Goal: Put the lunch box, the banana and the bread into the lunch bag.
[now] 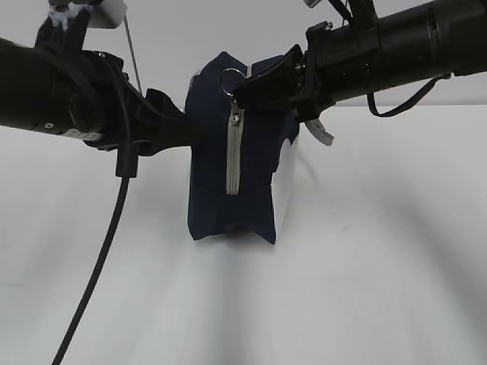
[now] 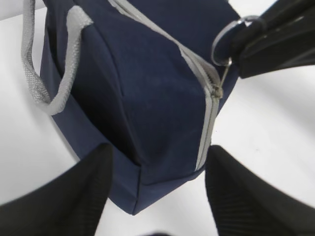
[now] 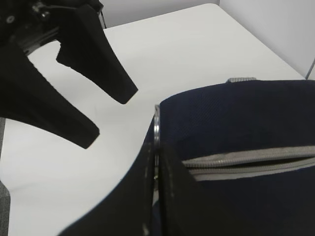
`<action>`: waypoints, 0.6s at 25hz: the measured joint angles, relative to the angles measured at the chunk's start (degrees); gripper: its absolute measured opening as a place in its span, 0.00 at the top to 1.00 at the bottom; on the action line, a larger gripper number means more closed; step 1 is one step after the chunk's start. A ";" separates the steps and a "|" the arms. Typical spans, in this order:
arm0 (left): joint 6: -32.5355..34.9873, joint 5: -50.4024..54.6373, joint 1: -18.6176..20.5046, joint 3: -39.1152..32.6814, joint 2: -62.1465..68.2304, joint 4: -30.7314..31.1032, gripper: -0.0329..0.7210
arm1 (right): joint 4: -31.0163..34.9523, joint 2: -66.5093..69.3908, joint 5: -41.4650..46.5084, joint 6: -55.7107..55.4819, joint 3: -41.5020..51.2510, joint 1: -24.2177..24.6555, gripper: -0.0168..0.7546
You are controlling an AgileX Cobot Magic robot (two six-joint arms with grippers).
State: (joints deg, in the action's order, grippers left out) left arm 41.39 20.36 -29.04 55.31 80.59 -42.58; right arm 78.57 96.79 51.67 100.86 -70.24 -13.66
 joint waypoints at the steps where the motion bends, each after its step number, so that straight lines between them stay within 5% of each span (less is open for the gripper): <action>1: 0.28 -0.50 0.00 0.00 0.53 -0.26 0.39 | 0.00 0.00 0.00 0.00 0.00 0.00 0.98; 15: 4.33 -3.67 0.00 0.00 3.92 -1.21 0.47 | -0.64 0.00 -0.13 -0.13 0.00 0.00 0.98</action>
State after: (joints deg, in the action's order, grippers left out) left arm 45.73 16.69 -29.04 55.31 84.51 -43.79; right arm 77.93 96.79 51.53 100.73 -70.24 -13.66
